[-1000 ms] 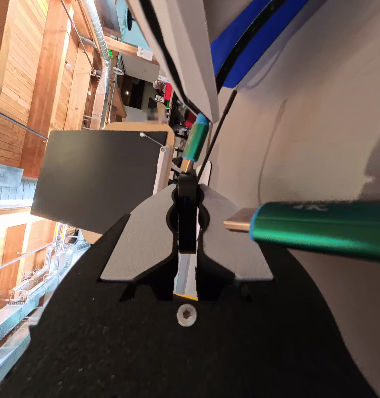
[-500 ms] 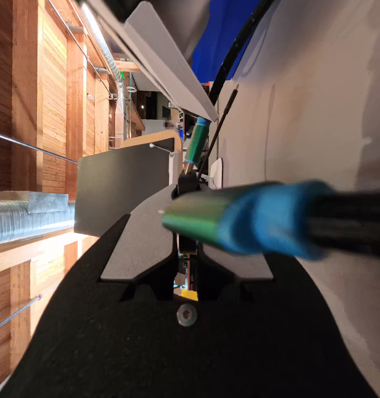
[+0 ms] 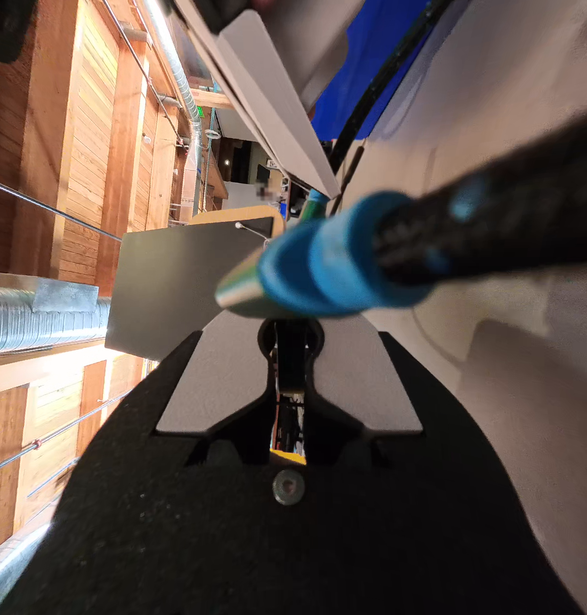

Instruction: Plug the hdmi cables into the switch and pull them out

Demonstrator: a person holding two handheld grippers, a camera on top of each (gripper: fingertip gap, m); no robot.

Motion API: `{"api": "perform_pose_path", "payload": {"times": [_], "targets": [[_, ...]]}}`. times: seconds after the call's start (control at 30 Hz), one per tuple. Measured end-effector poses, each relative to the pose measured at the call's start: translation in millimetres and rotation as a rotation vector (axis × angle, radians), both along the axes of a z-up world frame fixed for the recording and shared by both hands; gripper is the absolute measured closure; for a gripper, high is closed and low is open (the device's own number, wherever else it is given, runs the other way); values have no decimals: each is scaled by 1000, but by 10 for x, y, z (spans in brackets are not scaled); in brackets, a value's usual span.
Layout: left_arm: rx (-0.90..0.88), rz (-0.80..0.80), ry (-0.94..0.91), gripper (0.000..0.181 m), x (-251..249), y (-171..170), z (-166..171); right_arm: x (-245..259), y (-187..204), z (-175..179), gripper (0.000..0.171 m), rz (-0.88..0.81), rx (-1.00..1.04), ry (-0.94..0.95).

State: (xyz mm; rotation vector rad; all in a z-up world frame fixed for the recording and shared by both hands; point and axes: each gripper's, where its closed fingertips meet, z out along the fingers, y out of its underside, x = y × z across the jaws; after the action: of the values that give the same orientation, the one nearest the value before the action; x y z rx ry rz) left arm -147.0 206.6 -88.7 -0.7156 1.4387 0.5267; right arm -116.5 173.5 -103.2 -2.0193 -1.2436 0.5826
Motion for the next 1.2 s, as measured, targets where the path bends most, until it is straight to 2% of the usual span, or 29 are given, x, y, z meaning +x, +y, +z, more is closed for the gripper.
{"api": "perform_pose_path", "payload": {"times": [0.27, 0.4, 0.5, 0.6, 0.7, 0.77, 0.83, 0.9, 0.93, 1.03, 1.13, 1.2], "targets": [[82, -28, 175, 168, -12, -48, -187, -19, -16, -30, 162, 3, -34, 44], [66, -12, 154, 169, -28, -33, -201, -22, 4, -67, 162, -6, -34, 21], [-43, -18, 50, 168, -57, 10, -159, -57, 36, 2, 162, -12, -2, 69], [-198, -49, -127, 168, -87, 32, 2, -95, 64, 258, 160, -9, 48, 212], [-242, -54, -225, 168, -160, 60, 133, 40, 89, 804, 149, -27, 149, 466], [-271, -65, -285, 168, -210, 53, 204, 271, 162, 1108, 147, -88, 180, 620], [-282, -73, -343, 168, -269, 40, 282, 500, 292, 1221, 147, -190, 193, 721], [-292, -76, -391, 168, -331, 22, 347, 561, 405, 1062, 147, -265, 154, 690], [-305, -74, -421, 168, -365, 20, 377, 460, 377, 904, 148, -240, 116, 613], [-369, -75, -493, 168, -442, 26, 411, -86, 73, 516, 139, -34, 58, 368], [-416, -68, -510, 168, -483, 23, 363, -507, -68, 466, 133, 41, 90, 365], [-409, -54, -469, 168, -488, 21, 282, -635, -39, 463, 135, 22, 141, 398]]}}
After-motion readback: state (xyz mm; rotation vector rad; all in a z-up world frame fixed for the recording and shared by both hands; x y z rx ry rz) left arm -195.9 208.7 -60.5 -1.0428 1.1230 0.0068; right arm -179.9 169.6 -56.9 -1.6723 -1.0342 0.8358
